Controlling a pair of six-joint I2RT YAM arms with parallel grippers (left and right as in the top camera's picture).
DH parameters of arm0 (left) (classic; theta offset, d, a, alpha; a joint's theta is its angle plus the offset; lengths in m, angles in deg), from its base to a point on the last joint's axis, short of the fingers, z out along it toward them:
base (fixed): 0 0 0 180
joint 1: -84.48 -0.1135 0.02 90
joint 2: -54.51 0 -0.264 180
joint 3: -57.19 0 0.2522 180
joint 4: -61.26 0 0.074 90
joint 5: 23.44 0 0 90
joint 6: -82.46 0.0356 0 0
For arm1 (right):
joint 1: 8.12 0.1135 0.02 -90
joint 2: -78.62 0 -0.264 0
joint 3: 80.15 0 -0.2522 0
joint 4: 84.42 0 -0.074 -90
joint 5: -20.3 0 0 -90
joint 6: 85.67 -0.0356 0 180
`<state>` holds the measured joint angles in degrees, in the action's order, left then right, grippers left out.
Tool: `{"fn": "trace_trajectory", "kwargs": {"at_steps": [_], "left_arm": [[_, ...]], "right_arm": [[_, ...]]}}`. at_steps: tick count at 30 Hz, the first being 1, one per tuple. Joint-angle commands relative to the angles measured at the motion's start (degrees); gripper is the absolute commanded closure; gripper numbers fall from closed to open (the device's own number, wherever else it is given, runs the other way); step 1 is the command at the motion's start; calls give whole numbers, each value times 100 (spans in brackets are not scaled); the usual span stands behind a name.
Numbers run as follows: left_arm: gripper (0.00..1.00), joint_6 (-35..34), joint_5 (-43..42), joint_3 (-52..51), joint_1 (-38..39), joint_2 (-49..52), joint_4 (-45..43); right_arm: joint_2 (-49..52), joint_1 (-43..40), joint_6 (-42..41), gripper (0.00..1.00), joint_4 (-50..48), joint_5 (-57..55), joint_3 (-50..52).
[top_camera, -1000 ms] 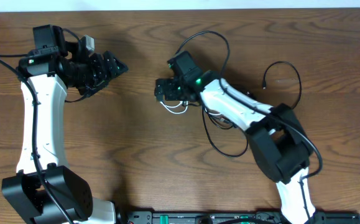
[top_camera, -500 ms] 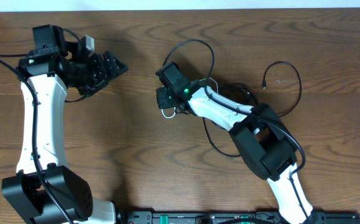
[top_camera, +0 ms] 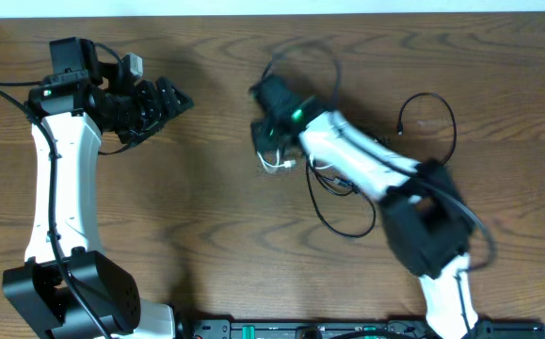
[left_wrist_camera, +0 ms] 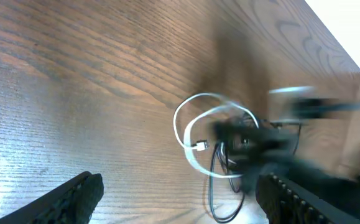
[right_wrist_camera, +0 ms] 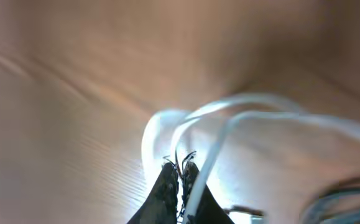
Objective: Untangle cables
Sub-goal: 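Pull the white cable with the right gripper to the upper right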
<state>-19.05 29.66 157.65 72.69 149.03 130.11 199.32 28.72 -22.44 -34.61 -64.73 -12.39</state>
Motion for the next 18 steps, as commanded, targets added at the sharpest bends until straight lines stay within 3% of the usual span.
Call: {"fn": "trace_trajectory", "kwargs": {"at_steps": [1, 8, 18], "left_arm": [[16, 144, 55, 9, 2, -55, -9], [16, 142, 55, 9, 2, -55, -9], [16, 144, 55, 9, 2, -55, -15]], "right_arm": [[-1110, -549, 374, 99, -7, -33, -522], [-1923, -2181, 627, 99, -74, -378, -741], [-2006, -4782, 627, 99, -17, -289, -999]]}}
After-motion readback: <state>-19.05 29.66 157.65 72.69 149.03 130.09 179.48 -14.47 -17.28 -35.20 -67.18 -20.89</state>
